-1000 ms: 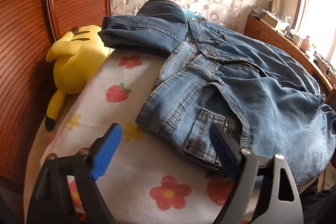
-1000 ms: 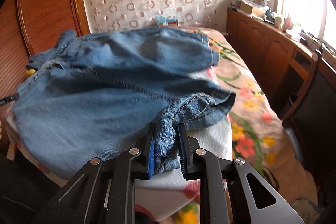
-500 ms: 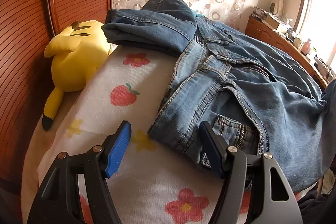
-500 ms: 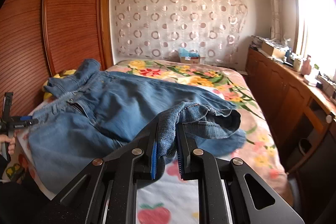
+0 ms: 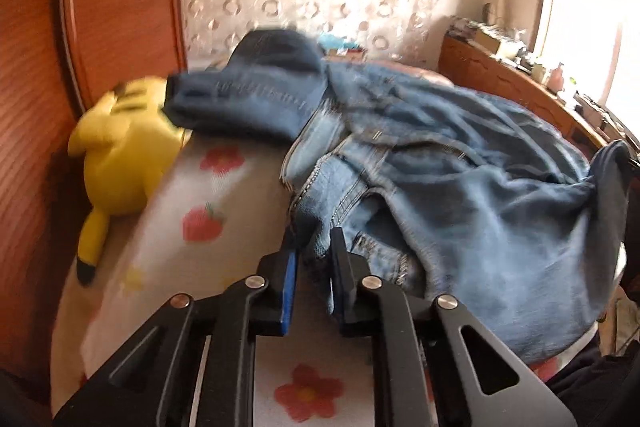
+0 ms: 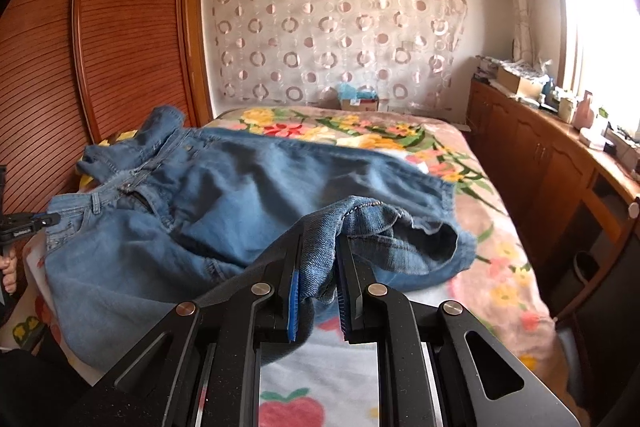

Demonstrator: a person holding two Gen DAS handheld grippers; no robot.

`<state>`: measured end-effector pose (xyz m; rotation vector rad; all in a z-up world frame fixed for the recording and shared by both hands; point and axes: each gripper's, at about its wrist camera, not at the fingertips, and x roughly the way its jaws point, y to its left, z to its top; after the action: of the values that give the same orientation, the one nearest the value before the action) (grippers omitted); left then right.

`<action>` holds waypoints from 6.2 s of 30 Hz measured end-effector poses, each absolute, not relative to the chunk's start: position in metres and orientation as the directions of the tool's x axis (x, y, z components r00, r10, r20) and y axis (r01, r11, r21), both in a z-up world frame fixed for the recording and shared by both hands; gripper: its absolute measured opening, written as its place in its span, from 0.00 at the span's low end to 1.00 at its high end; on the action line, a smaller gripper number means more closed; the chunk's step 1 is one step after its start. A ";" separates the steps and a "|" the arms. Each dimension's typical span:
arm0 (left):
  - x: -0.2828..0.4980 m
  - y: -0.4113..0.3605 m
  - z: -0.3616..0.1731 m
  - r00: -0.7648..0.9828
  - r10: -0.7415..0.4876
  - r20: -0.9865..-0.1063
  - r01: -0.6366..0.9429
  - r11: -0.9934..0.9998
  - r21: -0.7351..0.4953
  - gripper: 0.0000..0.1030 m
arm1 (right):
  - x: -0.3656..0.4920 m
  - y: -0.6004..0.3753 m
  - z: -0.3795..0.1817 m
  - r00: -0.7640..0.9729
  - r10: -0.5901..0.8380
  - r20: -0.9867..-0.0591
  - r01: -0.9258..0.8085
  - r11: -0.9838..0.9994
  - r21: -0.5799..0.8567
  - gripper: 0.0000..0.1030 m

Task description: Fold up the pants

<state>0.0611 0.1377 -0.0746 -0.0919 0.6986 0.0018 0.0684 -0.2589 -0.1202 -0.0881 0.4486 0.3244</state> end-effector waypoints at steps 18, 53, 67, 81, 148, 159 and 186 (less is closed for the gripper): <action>0.149 0.120 0.026 0.853 -0.026 -0.521 0.034 0.999 0.005 0.14 | 0.112 -0.261 -0.102 0.911 0.230 -0.342 -0.255 0.967 -0.029 0.15; 0.352 0.114 -0.022 0.750 -0.005 -0.661 0.019 1.000 0.015 0.22 | 0.251 -0.240 -0.107 0.812 0.123 -0.571 -0.163 0.986 -0.019 0.19; 0.304 0.092 -0.009 0.766 -0.156 -0.624 0.149 0.987 -0.064 0.78 | 0.210 -0.217 -0.094 0.844 0.146 -0.517 -0.213 0.974 -0.072 0.50; 0.286 0.055 -0.057 0.707 -0.188 -0.682 0.219 0.975 -0.042 0.78 | 0.202 -0.148 -0.131 0.697 0.352 -0.625 -0.483 0.875 -0.045 0.56; 0.232 0.142 -0.055 0.734 -0.023 -0.679 0.031 1.000 0.000 0.78 | 0.184 -0.085 -0.165 0.604 0.362 -0.710 -0.519 0.855 -0.005 0.11; 0.248 0.140 -0.062 0.727 -0.070 -0.683 0.080 0.997 -0.017 0.55 | 0.171 -0.088 -0.132 0.638 0.443 -0.630 -0.533 0.844 0.054 0.04; 0.209 0.129 0.003 0.805 -0.040 -0.593 0.077 0.996 0.036 0.02 | 0.138 -0.114 -0.110 0.682 0.485 -0.547 -0.550 0.833 0.053 0.04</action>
<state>0.2089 0.1286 0.0030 0.0591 0.6330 -0.0627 0.1383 -0.1139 -0.1100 -0.1190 0.5781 0.5821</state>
